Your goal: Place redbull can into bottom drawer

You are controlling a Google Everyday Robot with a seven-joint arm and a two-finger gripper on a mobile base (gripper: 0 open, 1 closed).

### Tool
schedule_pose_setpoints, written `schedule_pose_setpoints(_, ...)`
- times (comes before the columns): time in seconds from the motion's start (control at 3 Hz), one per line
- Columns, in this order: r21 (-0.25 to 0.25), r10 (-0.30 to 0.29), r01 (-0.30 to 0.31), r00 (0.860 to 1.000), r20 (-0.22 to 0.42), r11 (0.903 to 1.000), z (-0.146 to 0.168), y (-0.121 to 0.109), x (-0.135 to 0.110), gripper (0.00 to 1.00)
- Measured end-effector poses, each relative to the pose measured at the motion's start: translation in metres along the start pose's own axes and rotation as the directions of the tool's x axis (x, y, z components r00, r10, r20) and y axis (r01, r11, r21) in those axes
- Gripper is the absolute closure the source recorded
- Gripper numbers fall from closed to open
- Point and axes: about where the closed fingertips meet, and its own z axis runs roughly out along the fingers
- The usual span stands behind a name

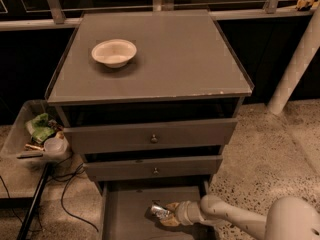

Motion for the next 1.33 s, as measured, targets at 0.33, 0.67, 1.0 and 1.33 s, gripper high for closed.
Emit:
schedule_pose_setpoints(0.33,0.019,0.0,0.0,1.0,0.012,0.9998,0.007,-0.005,0.014,1.0)
schedule_pose_setpoints(0.67,0.041,0.021,-0.022,0.999,0.029,0.9989,0.014,-0.012,0.037,1.0)
schedule_pose_setpoints(1.0,0.047,0.024,-0.025,0.999,0.03,0.9986,0.016,-0.015,0.039,0.82)
schedule_pose_setpoints(1.33,0.047,0.024,-0.025,0.999,0.03,0.9986,0.016,-0.015,0.039,0.59)
